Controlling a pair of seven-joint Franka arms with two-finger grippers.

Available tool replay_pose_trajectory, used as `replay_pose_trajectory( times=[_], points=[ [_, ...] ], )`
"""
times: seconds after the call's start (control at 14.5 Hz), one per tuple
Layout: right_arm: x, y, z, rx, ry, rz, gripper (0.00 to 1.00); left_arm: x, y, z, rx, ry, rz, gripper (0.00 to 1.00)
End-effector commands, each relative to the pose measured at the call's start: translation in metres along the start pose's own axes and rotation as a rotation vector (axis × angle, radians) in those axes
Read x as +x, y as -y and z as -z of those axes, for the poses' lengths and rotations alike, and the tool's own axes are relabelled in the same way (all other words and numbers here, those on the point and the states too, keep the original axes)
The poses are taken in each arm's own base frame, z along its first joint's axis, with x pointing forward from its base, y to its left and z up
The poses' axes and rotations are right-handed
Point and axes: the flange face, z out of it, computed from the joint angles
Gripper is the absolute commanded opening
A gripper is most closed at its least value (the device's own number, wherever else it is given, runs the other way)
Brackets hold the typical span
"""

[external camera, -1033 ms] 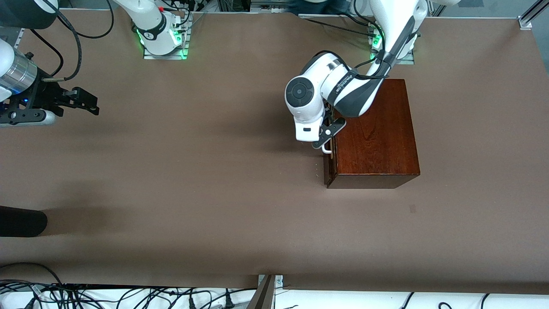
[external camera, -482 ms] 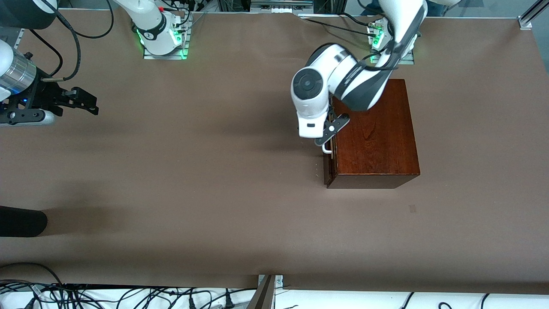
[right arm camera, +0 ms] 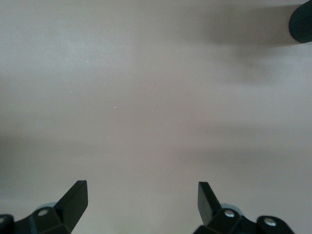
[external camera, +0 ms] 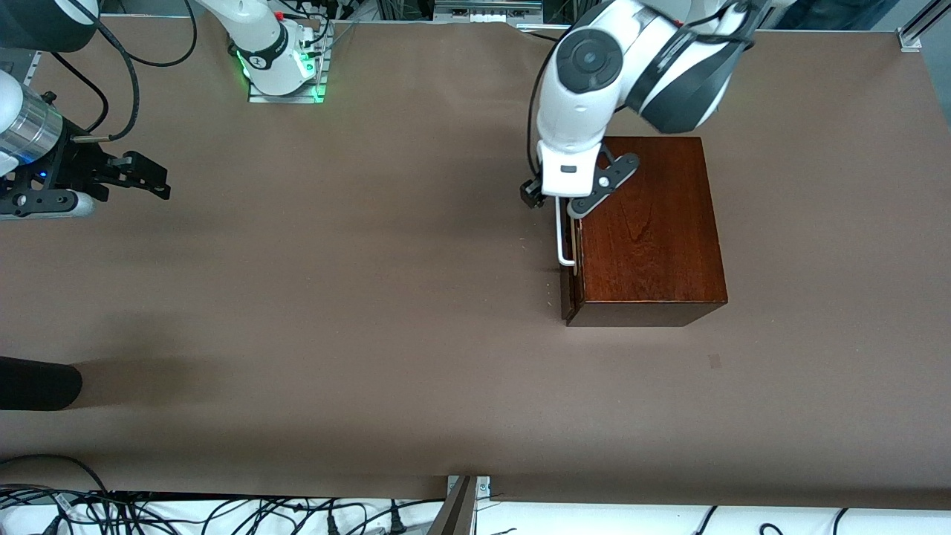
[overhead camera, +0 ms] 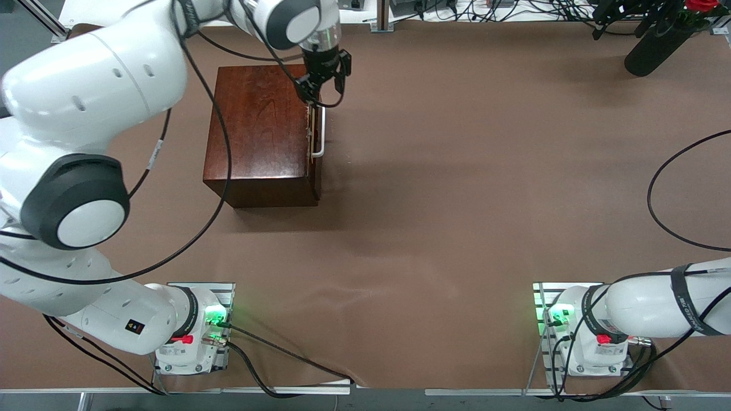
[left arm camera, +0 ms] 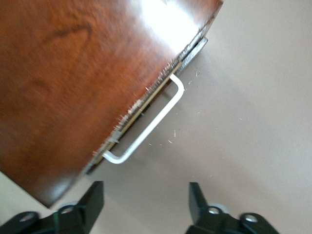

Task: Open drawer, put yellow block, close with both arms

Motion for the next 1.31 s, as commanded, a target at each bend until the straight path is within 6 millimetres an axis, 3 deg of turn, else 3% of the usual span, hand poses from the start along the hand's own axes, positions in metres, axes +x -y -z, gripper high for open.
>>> replay_pose_trajectory(
  times=[0.0,0.34,0.55,0.83,1.1,1.24],
  points=[
    [-0.001,-0.002,0.004,-0.004,0.006,-0.007,1.00,0.034,0.039,0.034,0.004,0.023,-0.092,1.00],
    [-0.005,-0.003,0.005,-0.004,0.018,-0.001,1.00,0.088,0.107,0.085,0.031,0.028,-0.264,1.00],
    [-0.005,-0.001,0.005,-0.004,0.016,0.004,1.00,0.138,0.156,0.107,0.027,0.038,-0.409,1.00],
    [-0.005,-0.001,0.005,-0.004,0.018,0.002,1.00,0.198,0.212,0.120,-0.002,0.043,-0.587,1.00],
    [-0.005,-0.001,0.005,-0.004,0.018,0.002,1.00,0.231,0.250,0.126,-0.020,0.029,-0.752,1.00],
    [-0.005,-0.001,0.005,-0.004,0.018,0.002,1.00,0.240,0.257,0.127,-0.025,0.025,-0.746,1.00]
  ],
)
